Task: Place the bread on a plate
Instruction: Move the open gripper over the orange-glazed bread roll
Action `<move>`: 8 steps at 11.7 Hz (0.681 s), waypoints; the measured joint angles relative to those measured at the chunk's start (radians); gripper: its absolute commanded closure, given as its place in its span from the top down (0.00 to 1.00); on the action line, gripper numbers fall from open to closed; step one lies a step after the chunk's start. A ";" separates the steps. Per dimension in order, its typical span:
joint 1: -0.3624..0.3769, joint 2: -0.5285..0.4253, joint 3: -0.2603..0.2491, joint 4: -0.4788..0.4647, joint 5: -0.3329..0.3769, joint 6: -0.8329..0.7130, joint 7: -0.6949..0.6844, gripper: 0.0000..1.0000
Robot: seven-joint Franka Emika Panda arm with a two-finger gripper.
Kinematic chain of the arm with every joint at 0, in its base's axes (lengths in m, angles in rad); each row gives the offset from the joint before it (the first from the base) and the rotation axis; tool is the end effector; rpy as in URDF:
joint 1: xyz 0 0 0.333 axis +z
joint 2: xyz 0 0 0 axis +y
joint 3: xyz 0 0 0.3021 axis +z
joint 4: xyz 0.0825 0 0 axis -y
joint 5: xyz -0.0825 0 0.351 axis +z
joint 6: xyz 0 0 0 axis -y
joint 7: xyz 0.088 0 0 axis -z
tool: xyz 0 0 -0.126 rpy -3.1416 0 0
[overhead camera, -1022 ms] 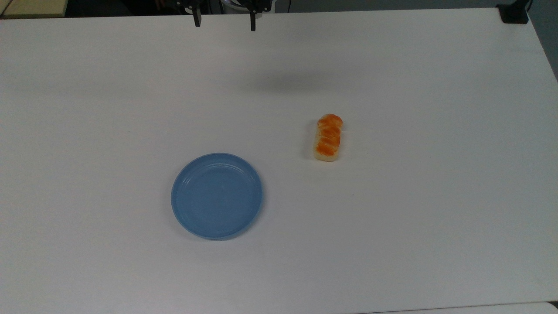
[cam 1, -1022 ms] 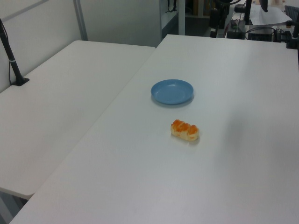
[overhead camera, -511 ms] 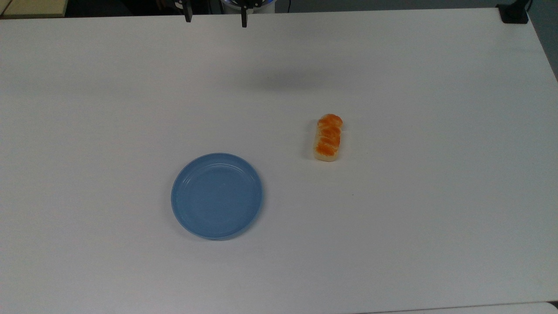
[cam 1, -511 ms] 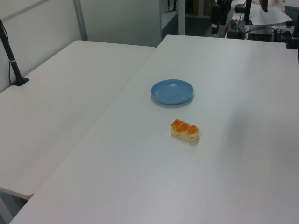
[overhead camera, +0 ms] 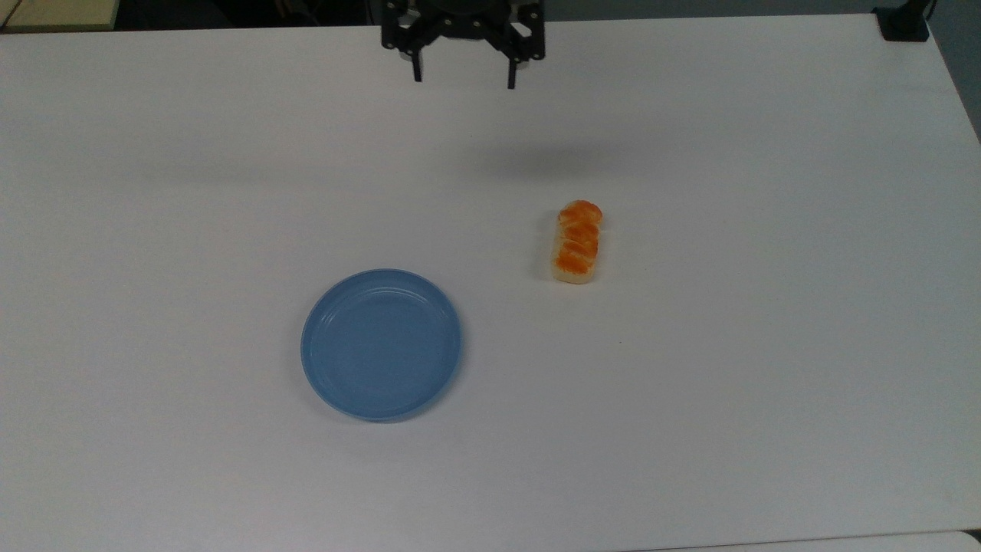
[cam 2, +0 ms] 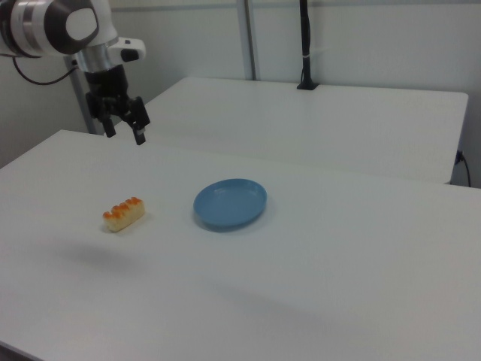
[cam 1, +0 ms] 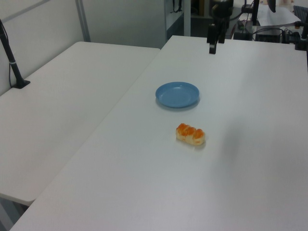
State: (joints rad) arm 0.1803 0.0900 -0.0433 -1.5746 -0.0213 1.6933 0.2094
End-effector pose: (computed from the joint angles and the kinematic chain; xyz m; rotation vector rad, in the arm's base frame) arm 0.5530 0.0747 0.5524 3.1195 -0.1090 0.0510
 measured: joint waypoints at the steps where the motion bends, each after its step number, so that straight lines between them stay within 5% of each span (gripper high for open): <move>1: 0.028 0.018 0.004 0.000 0.012 0.010 0.031 1.00; 8: 0.108 0.237 0.058 -0.008 0.027 0.233 0.145 1.00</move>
State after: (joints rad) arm 0.2883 0.3266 0.0145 -1.5827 0.0055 1.9265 0.3544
